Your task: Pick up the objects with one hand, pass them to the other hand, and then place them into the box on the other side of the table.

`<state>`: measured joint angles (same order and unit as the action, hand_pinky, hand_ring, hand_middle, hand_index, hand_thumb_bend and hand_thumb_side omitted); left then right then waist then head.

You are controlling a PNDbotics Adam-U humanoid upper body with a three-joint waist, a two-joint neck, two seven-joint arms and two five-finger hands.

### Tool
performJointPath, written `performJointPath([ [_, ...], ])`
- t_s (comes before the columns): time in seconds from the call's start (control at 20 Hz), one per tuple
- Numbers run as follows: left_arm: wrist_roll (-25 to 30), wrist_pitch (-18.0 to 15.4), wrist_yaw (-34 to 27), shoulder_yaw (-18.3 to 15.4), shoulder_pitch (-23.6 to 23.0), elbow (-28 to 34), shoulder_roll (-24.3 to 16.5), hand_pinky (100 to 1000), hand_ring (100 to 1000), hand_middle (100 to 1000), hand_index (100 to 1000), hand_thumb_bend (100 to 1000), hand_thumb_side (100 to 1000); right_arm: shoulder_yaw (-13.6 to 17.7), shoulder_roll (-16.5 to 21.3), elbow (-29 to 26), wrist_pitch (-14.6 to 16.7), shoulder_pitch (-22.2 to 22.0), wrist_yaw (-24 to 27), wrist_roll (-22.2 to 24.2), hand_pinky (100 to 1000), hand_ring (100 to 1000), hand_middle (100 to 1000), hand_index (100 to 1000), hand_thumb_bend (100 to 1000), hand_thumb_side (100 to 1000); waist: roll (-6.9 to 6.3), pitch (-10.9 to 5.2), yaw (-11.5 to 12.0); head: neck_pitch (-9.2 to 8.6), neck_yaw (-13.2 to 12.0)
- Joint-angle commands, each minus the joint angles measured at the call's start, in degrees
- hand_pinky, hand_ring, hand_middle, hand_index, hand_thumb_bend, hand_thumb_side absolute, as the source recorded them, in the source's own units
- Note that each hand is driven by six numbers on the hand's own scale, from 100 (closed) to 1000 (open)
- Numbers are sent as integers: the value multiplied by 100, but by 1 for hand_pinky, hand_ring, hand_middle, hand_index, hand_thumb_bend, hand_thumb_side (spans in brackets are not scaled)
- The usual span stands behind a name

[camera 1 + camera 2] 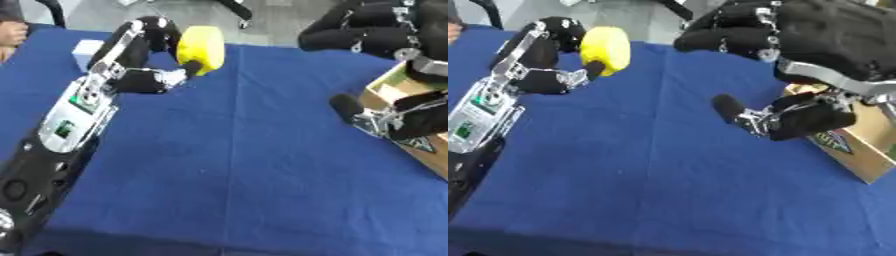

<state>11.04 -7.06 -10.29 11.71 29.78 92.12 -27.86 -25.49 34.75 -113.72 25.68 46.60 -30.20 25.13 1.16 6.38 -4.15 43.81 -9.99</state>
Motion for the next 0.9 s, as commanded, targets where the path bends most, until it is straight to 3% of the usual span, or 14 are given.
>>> performJointPath([
  [0.05,-39,56,-6,48,138,-22,-53,521,440,447,521,441,100,-53,82,-87,-39,160,-44,210,858,843,840,957,100,355,56,-69,13,30,-5],
  [0.55,-564,434,418,206,229,-213,-9,545,451,456,529,459,100,-119,-112,-35,-122,321,-443,750,852,845,846,990,100,445,54,-88,21,30,-27],
  [0.9,-534,538,518,308,344,-171,129,548,452,457,530,459,100,-156,-281,171,-143,381,-860,794,850,846,848,1000,100,464,56,-94,48,30,-31],
])
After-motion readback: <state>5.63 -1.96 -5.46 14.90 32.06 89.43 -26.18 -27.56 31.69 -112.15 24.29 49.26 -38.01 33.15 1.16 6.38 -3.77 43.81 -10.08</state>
